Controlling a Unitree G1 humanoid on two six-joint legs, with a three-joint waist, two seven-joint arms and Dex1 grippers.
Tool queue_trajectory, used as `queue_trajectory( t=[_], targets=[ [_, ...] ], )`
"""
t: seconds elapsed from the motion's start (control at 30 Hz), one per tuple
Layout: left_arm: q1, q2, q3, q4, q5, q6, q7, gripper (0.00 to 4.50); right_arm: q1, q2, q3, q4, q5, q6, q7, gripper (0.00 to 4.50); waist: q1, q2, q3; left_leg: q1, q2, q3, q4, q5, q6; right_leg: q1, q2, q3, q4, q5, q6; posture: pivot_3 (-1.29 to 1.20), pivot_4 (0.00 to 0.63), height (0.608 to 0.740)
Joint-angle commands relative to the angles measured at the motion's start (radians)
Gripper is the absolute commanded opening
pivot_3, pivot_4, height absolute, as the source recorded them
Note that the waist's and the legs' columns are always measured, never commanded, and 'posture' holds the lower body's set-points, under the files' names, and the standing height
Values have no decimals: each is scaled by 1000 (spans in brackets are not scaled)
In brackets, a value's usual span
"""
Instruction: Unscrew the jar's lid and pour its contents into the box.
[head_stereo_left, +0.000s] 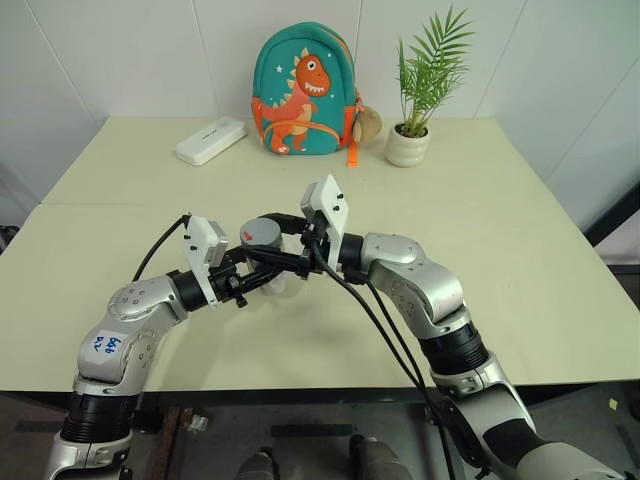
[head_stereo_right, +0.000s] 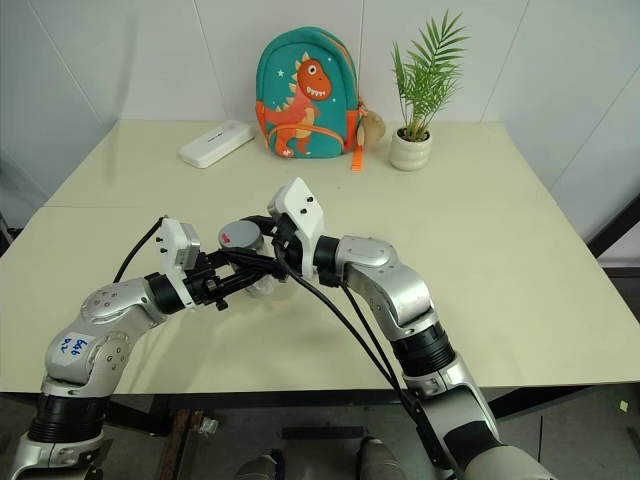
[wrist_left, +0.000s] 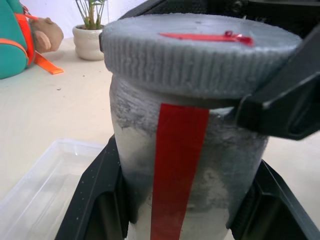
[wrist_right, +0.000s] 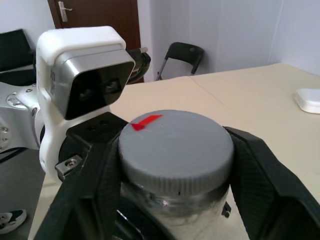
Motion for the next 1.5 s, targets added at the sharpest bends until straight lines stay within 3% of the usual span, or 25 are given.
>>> queue_trajectory(
  t=[0.03,0.23,0.47,0.57,0.83,1.03,1.33,1.5],
  targets=[
    [2,0,7,-24,6,-26,-15,1947,2,2,-35,-52,31,2,-2,2594,0,0,0,0,0,0,0,0,0,0,0,0,0,0,0,0,150,740],
    [-12,35,-19,0,-14,-19,-119,1947,-21,-37,-30,-48,68,-7,110,2594,0,0,0,0,0,0,0,0,0,0,0,0,0,0,0,0,150,740],
    [-115,102,-103,77,-59,-21,-439,1947,-113,-157,-6,103,97,-118,494,2594,-1,0,0,0,0,0,0,0,0,0,0,0,-2,-1,-2,0,150,740],
    [-153,91,-113,104,-58,-21,-480,1947,-144,-162,-16,155,99,-135,556,2594,-6,0,0,0,0,0,0,0,0,0,1,0,-1,-1,-2,0,150,740],
    [-166,55,-97,125,-39,-32,-459,1947,-144,-163,-37,180,91,-120,534,2594,-2,0,0,-1,0,0,0,-1,1,-1,1,0,1,-1,1,0,150,740],
    [-177,62,-98,131,-40,-20,-469,1947,-142,-153,-57,166,95,-116,481,4482,-2,0,0,-1,0,0,0,-1,1,-1,1,0,2,-1,1,0,150,740],
    [-199,60,-35,183,-24,-32,-425,1947,-159,-205,-69,113,111,-65,492,4482,1,0,0,-1,0,0,0,-1,1,-1,1,0,2,-1,1,0,150,740],
    [-219,30,-28,211,-15,-54,-380,1947,-154,-153,-48,91,65,-53,378,4482,-2,0,0,-1,0,0,0,-1,1,-2,1,0,3,-1,1,0,150,740]
  ],
)
